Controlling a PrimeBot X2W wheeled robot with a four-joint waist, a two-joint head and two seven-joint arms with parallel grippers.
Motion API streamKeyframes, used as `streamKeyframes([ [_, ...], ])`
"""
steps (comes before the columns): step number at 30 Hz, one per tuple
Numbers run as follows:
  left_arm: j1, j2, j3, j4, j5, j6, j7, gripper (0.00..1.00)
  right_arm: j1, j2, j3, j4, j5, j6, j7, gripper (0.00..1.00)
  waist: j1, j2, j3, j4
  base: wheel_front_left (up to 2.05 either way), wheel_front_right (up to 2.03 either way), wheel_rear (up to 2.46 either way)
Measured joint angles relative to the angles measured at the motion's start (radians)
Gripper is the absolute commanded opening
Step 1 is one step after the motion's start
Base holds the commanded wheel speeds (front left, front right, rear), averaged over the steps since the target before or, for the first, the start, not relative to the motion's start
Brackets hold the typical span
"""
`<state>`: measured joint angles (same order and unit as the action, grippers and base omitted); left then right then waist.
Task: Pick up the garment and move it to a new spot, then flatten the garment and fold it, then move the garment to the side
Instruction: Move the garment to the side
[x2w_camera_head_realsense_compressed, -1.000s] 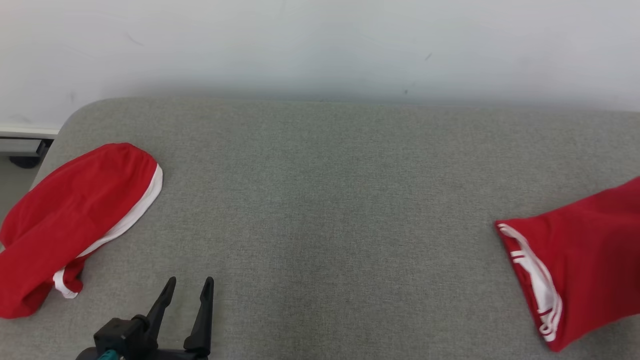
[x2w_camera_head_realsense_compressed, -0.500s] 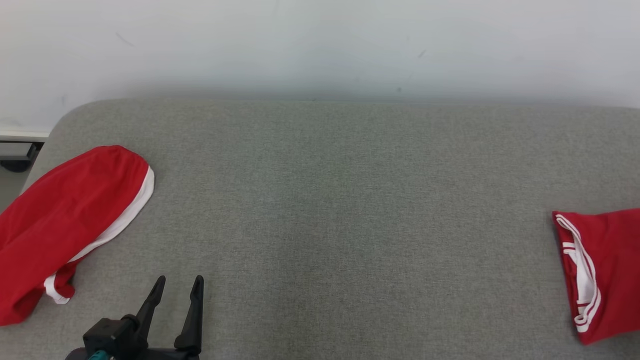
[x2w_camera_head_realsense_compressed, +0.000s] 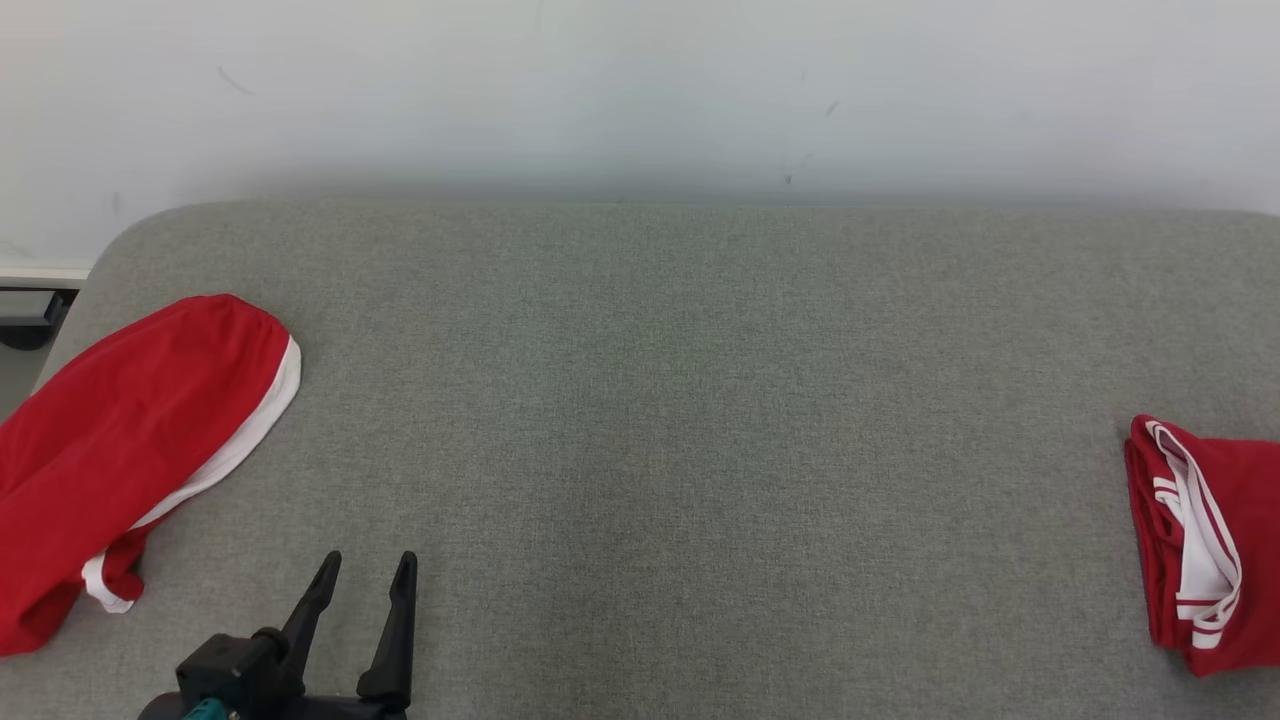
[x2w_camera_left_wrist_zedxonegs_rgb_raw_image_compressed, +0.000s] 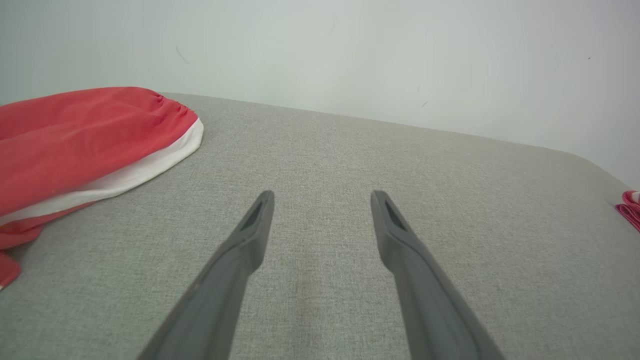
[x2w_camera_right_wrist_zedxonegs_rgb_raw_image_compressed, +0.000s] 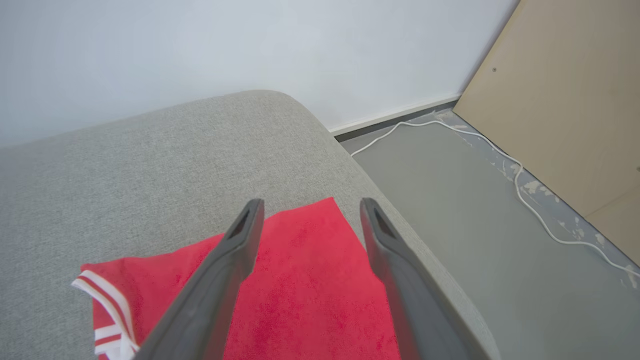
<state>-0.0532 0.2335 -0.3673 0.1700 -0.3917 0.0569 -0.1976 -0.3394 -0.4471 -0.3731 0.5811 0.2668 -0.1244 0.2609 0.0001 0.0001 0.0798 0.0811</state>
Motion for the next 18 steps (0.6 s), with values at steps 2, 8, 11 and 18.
streamKeyframes([
  [2,-0.002,0.0,0.0,0.0,0.0,0.0,0.001,1.0,-0.005,0.003,0.023,-0.022,-0.003,0.0,-0.026,1.0,0.0,0.0,-0.001,0.001,0.0,0.0,0.0],
  [8,-0.004,-0.001,0.006,0.001,0.0,0.004,-0.001,1.0,-0.016,0.047,0.074,-0.076,0.0,0.054,-0.091,1.0,0.0,-0.0001,-0.008,0.004,0.0,0.0,0.0],
  [11,-0.004,-0.003,0.02,0.0,0.0,0.006,-0.006,1.0,-0.015,0.091,0.116,-0.111,0.018,0.116,-0.129,1.0,0.0,-0.0001,-0.016,0.005,0.0,0.0,0.0],
  [18,-0.001,-0.006,0.03,0.001,-0.001,0.015,-0.015,1.0,0.053,0.199,0.142,-0.185,0.098,0.212,-0.231,1.0,0.0,-0.0001,-0.047,0.005,0.0,0.0,0.0],
])
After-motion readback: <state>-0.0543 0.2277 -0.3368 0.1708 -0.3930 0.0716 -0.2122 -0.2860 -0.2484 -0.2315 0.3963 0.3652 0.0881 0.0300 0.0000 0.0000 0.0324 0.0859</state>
